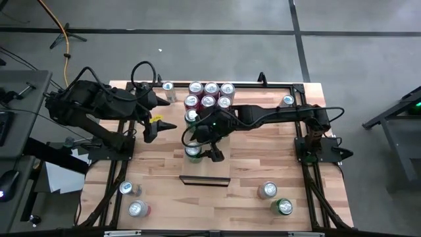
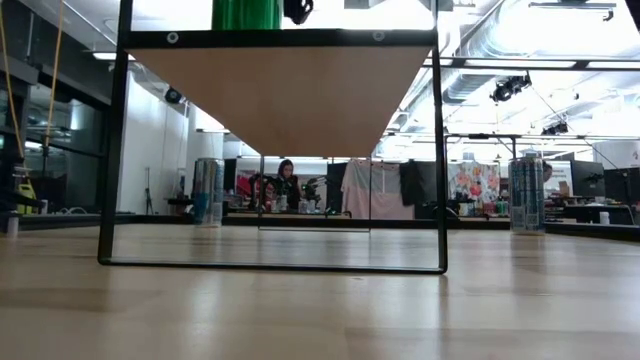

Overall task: Place canned beverage on shelf
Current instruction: Put the top left green soda can on the shelf

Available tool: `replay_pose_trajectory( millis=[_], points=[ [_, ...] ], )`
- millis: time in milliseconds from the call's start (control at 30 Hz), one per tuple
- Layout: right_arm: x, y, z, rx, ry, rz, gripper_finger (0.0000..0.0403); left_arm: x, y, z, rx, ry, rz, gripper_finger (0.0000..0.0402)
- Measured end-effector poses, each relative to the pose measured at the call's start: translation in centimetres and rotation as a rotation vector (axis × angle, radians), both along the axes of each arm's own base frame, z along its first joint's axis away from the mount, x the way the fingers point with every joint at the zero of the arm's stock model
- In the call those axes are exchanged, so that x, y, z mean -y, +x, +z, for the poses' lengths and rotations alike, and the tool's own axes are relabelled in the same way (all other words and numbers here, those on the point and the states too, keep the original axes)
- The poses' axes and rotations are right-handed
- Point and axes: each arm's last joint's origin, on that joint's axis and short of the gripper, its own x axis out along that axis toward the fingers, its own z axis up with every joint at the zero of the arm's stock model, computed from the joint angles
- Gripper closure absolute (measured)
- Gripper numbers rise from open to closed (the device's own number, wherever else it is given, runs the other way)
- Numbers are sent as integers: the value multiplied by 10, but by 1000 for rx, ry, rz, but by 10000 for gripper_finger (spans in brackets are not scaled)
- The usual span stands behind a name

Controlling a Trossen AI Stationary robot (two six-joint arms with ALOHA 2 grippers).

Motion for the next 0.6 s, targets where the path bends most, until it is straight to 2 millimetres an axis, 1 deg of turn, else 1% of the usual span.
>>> replay_pose_trajectory(
  millis=[233,500,600],
  points=[
    [0,3,-5,-12,-4,-9,70,0,0,0,-4,12,-7,84],
    [-2,3,-4,-13,-3,-22,122,-1,0,0,-8,51,0,84],
    [-3,3,-4,-8,-1,-18,127,-1,0,0,-10,70,6,84]
  ],
)
